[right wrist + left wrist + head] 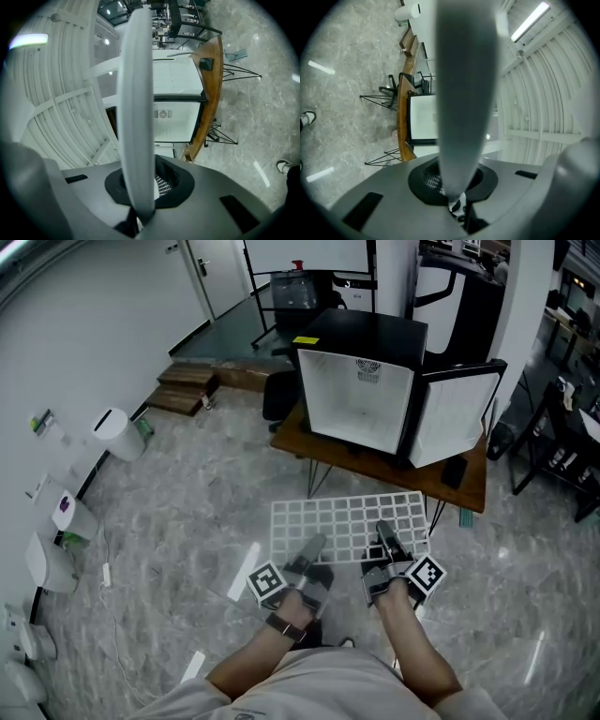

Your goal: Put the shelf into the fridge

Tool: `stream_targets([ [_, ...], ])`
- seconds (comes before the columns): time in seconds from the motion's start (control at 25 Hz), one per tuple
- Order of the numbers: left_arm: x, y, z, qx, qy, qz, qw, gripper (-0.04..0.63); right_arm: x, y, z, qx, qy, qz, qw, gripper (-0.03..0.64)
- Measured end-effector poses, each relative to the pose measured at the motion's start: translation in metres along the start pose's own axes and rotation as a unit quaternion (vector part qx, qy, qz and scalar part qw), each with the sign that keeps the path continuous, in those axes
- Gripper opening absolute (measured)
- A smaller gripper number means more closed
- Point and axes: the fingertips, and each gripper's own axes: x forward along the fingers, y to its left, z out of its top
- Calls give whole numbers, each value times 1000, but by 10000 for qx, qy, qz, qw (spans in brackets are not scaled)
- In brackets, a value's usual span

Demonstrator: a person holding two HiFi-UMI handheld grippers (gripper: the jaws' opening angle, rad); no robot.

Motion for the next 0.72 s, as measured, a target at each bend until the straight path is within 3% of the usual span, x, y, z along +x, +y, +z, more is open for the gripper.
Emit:
stream_targets([
  [0.72,150,20,150,-161,1171,-121,9929,28,175,-14,27,-76,-1080,-68,9941,46],
])
